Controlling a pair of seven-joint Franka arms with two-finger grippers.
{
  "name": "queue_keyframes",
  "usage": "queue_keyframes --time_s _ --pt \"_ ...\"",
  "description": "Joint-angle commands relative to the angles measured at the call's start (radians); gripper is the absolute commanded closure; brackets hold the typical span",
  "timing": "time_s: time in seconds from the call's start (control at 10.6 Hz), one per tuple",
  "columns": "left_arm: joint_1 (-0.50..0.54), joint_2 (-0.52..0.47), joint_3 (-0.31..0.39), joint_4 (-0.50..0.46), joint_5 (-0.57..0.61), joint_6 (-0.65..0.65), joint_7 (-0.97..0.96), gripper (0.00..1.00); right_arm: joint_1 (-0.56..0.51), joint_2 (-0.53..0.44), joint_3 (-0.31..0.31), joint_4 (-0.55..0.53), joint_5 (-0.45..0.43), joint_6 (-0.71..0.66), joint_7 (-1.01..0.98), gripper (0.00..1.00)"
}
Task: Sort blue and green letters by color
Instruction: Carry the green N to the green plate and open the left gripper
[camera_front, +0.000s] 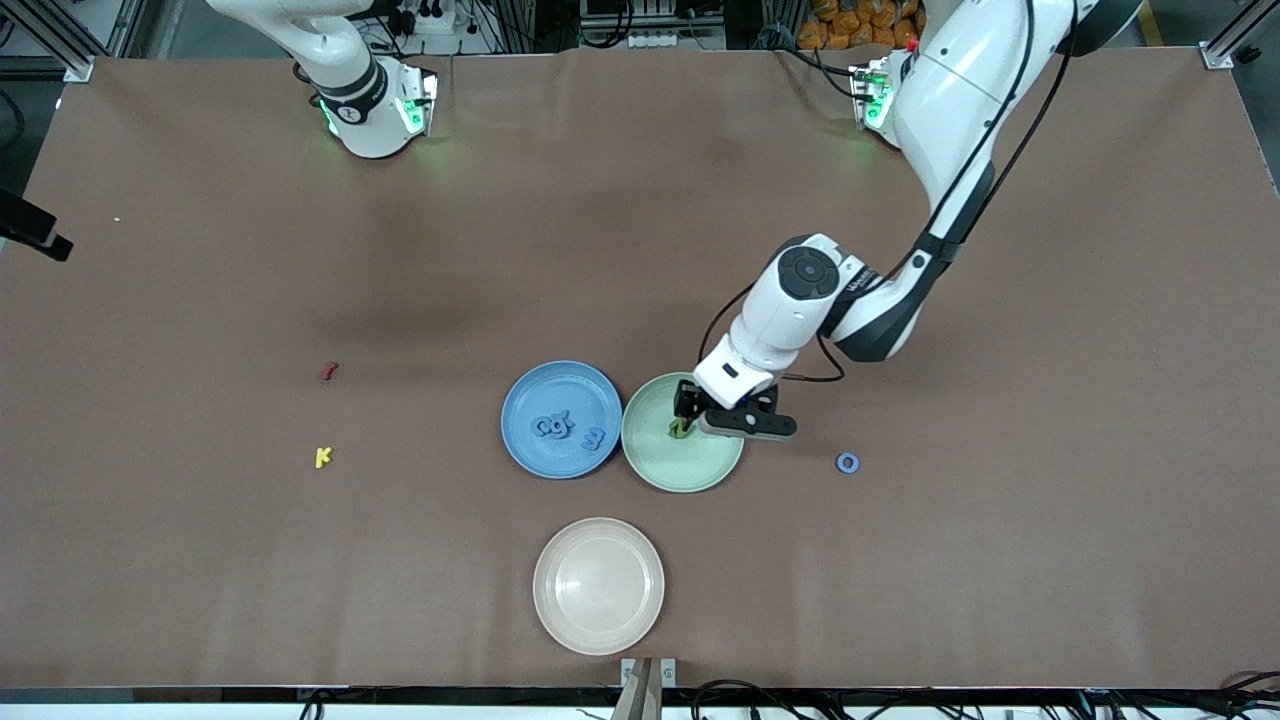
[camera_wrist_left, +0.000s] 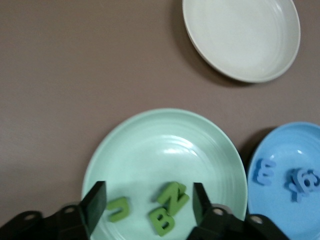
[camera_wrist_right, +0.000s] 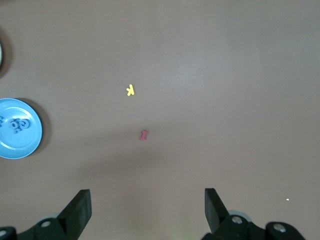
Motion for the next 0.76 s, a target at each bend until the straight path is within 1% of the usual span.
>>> queue_keyframes --time_s 0.0,0.19,0.38,0.47,0.66 --pt "0.047 -0.129 0.015 0.031 0.028 -0.173 0.033 0.0 0.008 0.014 0.027 0.024 -0.002 -0.012 0.073 0.0" --pt "0.101 -0.238 0.007 0.032 0.018 -0.305 0.042 0.0 0.007 0.014 0.047 0.005 -0.003 0.015 0.075 0.0" --pt "0.153 -0.326 0.002 0.032 0.011 -0.407 0.051 0.0 0.011 0.019 0.052 -0.001 -0.003 0.027 0.071 0.0" --pt "0.159 -0.366 0.004 0.034 0.007 -0.466 0.071 0.0 0.008 0.019 0.067 -0.001 -0.005 0.038 0.071 0.0" --pt "0.162 -0.448 0.014 0.034 -0.018 -0.583 0.088 0.0 0.004 0.019 0.072 0.005 -0.003 0.034 0.072 0.0"
